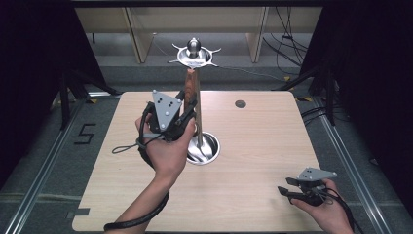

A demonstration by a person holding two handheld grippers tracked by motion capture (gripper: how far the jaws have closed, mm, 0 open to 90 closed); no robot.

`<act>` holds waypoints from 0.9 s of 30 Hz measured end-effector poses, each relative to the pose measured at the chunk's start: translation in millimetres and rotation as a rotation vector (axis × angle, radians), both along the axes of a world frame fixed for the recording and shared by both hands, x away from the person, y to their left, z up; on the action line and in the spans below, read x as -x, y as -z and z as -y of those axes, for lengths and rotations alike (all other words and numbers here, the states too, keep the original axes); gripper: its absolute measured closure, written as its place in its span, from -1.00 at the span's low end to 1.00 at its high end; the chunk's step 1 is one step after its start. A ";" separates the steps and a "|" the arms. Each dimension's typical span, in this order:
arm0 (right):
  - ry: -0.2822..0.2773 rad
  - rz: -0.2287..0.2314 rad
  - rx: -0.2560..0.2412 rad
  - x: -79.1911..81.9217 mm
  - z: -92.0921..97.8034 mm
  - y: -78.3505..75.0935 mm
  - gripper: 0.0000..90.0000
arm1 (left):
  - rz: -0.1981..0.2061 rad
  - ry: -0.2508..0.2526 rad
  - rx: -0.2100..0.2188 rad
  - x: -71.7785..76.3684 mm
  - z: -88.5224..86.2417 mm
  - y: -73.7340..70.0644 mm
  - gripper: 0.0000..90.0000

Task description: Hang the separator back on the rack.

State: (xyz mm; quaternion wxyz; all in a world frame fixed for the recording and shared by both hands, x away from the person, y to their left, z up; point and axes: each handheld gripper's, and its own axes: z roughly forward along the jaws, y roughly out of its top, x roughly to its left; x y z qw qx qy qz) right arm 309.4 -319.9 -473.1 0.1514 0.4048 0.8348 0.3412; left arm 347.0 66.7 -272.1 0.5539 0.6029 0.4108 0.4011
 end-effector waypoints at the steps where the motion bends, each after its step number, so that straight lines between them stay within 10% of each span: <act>1: -0.001 0.000 0.001 0.0 0.0 0.1 0.14 | 0.001 -0.001 -0.001 -0.3 0.6 -0.1 0.49; 27: 0.001 -0.001 -0.001 0.1 0.4 -0.2 0.14 | 0.008 -0.044 -0.020 -9.3 5.8 -0.7 0.49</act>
